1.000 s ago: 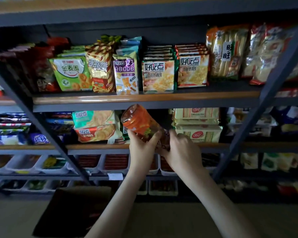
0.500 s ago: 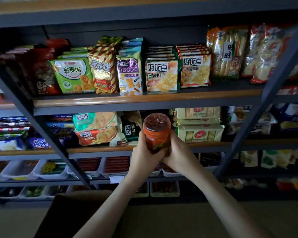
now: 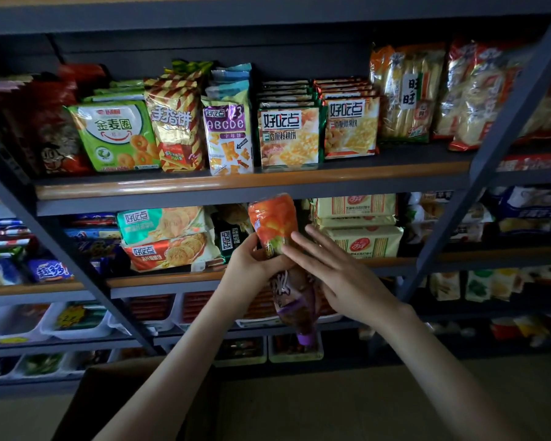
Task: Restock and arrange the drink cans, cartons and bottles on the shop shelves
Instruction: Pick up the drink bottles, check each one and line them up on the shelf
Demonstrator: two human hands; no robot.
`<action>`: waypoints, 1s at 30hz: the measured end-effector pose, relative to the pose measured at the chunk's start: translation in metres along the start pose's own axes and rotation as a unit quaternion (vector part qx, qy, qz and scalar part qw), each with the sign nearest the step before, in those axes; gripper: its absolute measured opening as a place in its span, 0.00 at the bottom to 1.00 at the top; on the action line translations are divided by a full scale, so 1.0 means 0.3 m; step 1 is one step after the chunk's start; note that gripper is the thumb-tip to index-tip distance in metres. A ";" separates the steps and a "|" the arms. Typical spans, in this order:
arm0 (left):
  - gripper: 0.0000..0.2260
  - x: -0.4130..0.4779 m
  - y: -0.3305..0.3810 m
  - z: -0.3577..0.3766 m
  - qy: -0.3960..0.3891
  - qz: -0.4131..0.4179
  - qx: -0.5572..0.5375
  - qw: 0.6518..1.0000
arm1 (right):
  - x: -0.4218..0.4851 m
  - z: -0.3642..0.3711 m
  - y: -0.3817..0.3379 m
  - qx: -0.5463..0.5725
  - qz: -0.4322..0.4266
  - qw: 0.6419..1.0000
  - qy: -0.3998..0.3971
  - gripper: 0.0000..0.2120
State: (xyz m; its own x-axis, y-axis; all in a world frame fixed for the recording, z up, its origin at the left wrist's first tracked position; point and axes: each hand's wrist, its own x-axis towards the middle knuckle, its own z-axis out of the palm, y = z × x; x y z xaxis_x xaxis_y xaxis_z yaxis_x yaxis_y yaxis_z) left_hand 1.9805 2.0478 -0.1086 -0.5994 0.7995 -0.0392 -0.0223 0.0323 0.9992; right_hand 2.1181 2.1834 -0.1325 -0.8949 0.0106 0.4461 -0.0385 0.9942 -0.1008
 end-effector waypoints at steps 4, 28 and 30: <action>0.13 -0.001 0.026 -0.017 -0.047 -0.061 -0.036 0.996 | 0.023 0.015 0.017 0.032 -0.008 0.999 -0.007 0.49; 0.27 -0.045 -0.066 -0.098 -0.085 0.057 0.163 0.981 | 0.116 0.007 -0.049 0.659 0.332 0.654 0.165 0.13; 0.28 -0.063 -0.078 -0.057 -0.044 0.086 0.116 0.989 | 0.125 0.003 -0.057 0.724 0.351 0.572 0.161 0.19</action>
State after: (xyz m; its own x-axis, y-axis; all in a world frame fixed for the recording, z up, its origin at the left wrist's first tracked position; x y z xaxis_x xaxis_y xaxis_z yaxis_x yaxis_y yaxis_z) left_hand 1.9785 2.0217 -0.1311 -0.5069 0.8534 0.1215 0.2643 0.0197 0.9642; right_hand 2.0849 2.1665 -0.1150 -0.7965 0.6034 -0.0386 -0.2564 -0.3949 -0.8822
